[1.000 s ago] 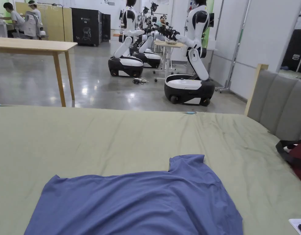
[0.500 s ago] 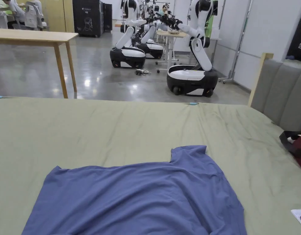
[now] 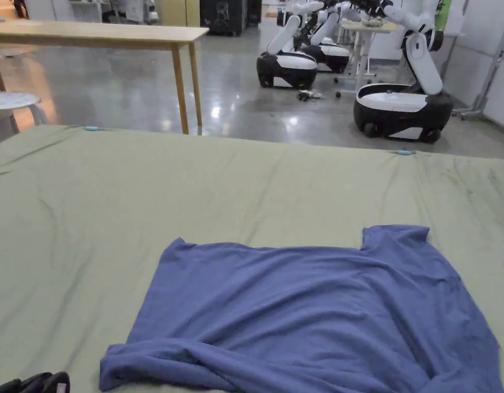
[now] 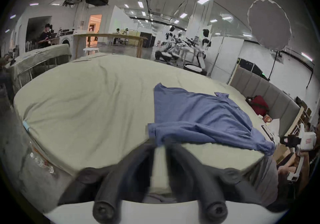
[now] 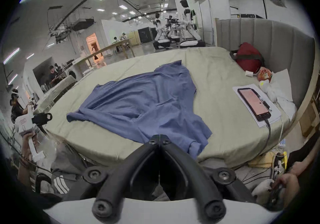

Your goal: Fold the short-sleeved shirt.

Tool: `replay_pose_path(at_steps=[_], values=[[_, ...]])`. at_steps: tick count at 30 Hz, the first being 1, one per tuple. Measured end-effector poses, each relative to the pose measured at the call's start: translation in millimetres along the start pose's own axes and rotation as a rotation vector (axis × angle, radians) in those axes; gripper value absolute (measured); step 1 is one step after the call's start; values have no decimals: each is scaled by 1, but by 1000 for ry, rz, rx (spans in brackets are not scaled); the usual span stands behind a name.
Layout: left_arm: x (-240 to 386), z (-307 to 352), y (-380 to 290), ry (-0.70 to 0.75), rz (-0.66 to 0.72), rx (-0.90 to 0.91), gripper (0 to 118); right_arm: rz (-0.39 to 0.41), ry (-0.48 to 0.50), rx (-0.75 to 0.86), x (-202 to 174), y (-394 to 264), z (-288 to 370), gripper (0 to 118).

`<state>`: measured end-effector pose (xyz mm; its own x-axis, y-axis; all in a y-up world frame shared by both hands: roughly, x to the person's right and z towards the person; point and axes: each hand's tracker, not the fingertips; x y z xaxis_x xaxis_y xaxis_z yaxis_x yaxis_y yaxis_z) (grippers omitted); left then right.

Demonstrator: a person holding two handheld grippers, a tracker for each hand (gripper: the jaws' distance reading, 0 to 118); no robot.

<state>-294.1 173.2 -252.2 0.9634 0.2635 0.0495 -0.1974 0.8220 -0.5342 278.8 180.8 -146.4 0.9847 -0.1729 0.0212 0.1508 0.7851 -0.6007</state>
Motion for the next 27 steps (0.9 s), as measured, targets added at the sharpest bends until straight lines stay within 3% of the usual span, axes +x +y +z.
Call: replay_pose_path(at_steps=[2,4,5,11,13,15,17,20,22,23,24,25,26,27], values=[[-3,-28,8,22,7,-51,118,1,3,0,-5,4,-1,0],[-23,-50,5,57,86,-91,117,7,3,-1,-9,3,-2,0],[-27,-64,14,27,14,-84,117,-1,8,-4,1,1,-3,0],[-23,-128,-6,70,-15,-222,116,-1,8,-31,5,-4,-12,0],[-26,-140,-12,72,-17,-251,107,3,-17,-44,3,-2,-15,0],[-21,-138,-17,59,-21,-247,68,8,-43,-57,4,-3,-18,0],[-18,-132,-20,51,-38,-203,63,4,-61,-67,6,-3,-20,0],[-9,-123,-18,57,-76,-150,16,2,-79,-78,8,-4,-24,0],[-9,-120,-17,12,-66,-132,7,18,-96,-83,10,-4,-26,0],[3,-114,-16,12,-63,-141,6,30,-108,-84,9,-4,-28,4],[8,-112,-16,24,-69,-141,6,34,-110,-88,10,-5,-30,22],[11,-112,-17,25,-76,-144,6,35,-112,-102,12,-5,-33,57],[15,-110,-18,41,-111,-131,6,42,-119,-143,14,-5,-39,108],[12,-109,-13,42,-113,-129,6,49,-139,-187,15,-7,-46,118]])
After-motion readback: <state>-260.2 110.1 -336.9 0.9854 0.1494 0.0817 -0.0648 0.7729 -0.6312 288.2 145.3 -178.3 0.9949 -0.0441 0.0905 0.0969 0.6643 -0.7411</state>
